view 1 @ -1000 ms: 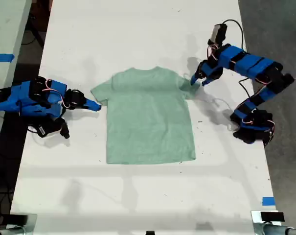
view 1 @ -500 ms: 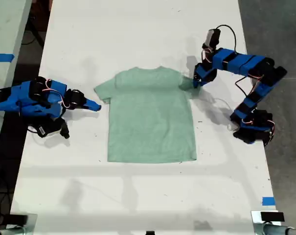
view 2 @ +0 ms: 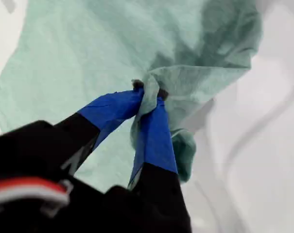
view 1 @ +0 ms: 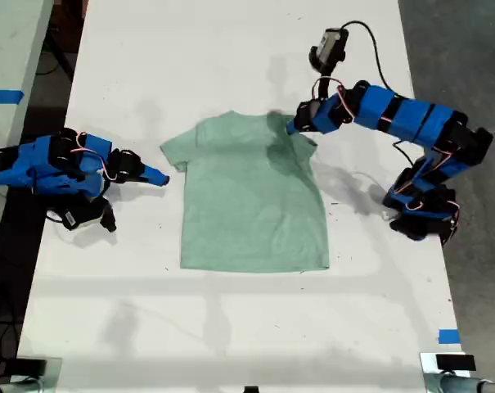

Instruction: Fold t shirt

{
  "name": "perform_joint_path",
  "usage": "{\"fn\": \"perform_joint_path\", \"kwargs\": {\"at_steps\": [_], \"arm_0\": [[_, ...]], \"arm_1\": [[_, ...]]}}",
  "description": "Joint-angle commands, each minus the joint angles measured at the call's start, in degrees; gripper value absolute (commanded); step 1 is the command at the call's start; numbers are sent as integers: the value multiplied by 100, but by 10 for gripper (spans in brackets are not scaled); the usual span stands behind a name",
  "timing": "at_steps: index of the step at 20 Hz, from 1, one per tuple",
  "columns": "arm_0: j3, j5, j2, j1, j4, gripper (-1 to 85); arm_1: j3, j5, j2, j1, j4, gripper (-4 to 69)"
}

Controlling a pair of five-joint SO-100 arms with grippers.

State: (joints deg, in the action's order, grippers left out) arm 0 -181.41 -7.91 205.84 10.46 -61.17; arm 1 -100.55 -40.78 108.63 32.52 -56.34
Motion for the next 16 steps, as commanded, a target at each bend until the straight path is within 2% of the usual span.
{"fn": "perform_joint_path", "kwargs": {"at_steps": [1,4,5,6,7,10,12,13,14,16], "arm_0": [[18,97,53,-18,-9,38],[18,97,53,-18,-9,38],[18,97,53,-18,-9,38],[18,97,53,-18,-9,38],[18,97,53,-18,-9,38],[18,97,53,-18,-9,38],[18,97,53,-18,-9,38],[18,97,53,-18,-9,38],[18,97,53,-18,-9,38],[18,97,53,-18,-9,38]], "arm_1": [[308,-70,-396,-571,949,15],[527,-114,-1362,-1002,1503,34],[835,-167,-1749,-1107,1397,143],[1204,-167,-2048,-1143,1099,249],[1512,-167,-2180,-1134,756,298],[2057,-202,-1652,-958,-299,343],[2329,-246,-984,-747,-1160,300],[2276,-149,-501,-633,-1538,114],[2039,-9,79,-554,-1846,1],[1046,211,1591,-545,-2153,1]]}}
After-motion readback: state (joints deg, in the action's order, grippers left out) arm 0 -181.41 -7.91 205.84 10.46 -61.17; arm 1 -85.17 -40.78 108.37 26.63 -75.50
